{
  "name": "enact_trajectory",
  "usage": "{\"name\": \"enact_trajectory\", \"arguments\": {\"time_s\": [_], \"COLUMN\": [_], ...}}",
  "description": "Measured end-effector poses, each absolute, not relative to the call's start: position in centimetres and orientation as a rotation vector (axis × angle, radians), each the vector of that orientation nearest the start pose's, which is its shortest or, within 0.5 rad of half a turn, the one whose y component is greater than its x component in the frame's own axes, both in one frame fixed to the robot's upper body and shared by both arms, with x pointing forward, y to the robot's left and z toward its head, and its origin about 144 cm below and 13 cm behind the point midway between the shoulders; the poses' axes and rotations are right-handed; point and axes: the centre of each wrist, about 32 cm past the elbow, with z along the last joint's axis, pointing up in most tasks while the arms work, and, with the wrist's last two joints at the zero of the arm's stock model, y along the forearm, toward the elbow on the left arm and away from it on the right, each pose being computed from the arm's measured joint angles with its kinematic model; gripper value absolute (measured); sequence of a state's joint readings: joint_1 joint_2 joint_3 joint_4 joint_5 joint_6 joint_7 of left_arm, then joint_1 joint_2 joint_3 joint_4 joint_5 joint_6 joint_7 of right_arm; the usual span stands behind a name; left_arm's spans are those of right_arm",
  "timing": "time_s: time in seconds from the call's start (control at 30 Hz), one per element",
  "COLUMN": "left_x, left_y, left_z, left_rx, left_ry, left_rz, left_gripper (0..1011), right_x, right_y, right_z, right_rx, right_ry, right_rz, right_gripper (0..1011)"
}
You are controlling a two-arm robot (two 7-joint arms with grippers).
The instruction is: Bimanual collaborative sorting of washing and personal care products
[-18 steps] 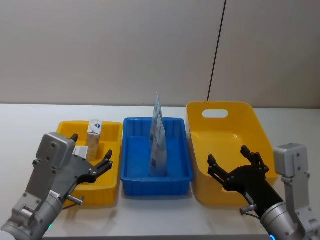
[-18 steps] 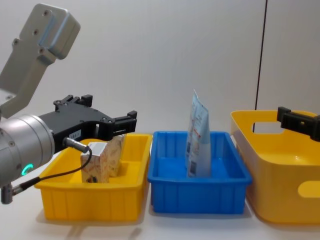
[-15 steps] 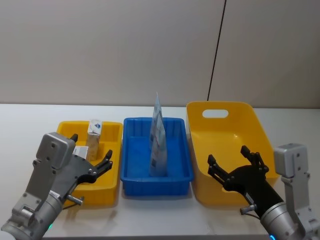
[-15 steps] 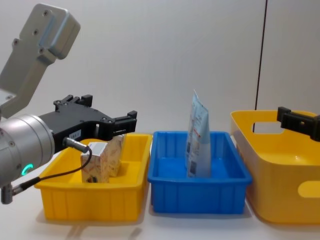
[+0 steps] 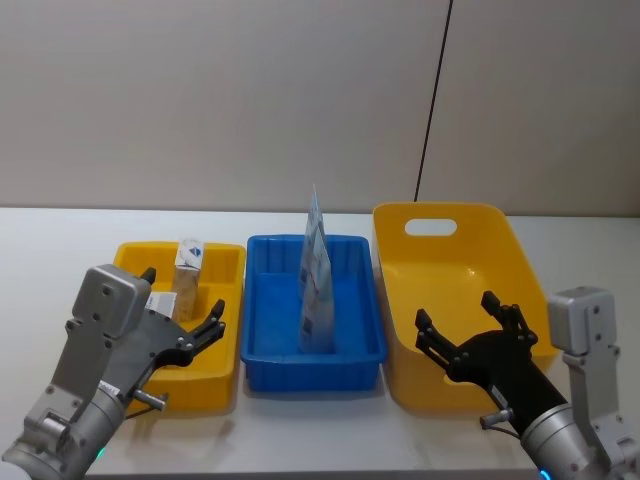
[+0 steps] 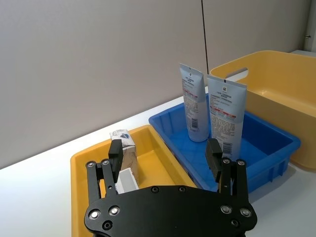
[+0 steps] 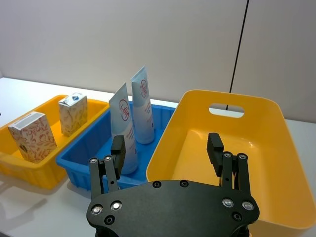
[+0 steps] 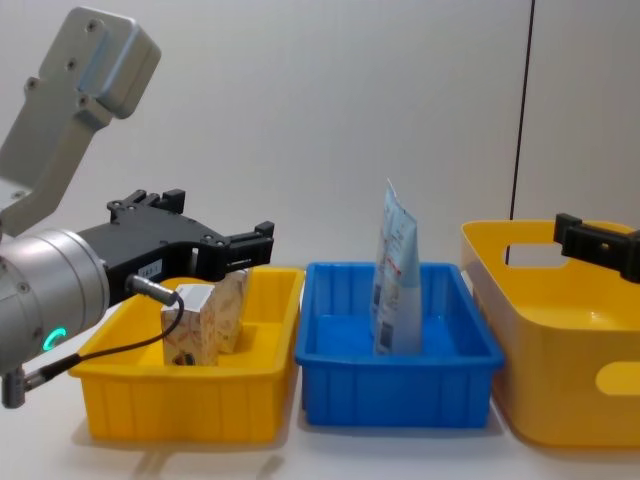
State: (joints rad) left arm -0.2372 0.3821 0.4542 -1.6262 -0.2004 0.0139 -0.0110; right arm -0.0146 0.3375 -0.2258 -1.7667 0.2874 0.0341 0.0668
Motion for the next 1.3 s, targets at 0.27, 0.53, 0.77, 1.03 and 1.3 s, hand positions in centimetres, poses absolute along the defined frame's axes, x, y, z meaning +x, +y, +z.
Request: {"name": "enact_trajectory", "arguments": {"time_s": [0.27, 0.53, 0.77, 1.03, 1.3], "left_x": [49.2, 49.2, 49.2, 49.03, 48.85], "left_y": [19.84, 19.84, 19.79, 19.42, 19.07], "left_z": [120.44, 120.45, 120.44, 120.64, 120.56], "left_rx": [0.061, 0.061, 0.064, 0.086, 0.093], "left_ry": [-0.268, -0.268, -0.267, -0.251, -0.221], "left_rz": [1.124, 1.124, 1.125, 1.143, 1.182], "left_gripper": [1001, 1001, 1001, 1001, 1001], "right_x": [44.33, 44.33, 44.33, 44.33, 44.33], "right_y": [-23.71, -23.71, -23.71, -23.71, -23.71], "right_z": [118.87, 118.87, 118.87, 118.87, 118.87], "right_rx": [0.026, 0.026, 0.026, 0.026, 0.026], "right_ry": [-0.075, -0.075, -0.075, -0.075, -0.075], "right_rz": [-1.229, -1.229, -1.229, -1.229, -1.229], "right_gripper": [1002, 1002, 1002, 1002, 1002]}}
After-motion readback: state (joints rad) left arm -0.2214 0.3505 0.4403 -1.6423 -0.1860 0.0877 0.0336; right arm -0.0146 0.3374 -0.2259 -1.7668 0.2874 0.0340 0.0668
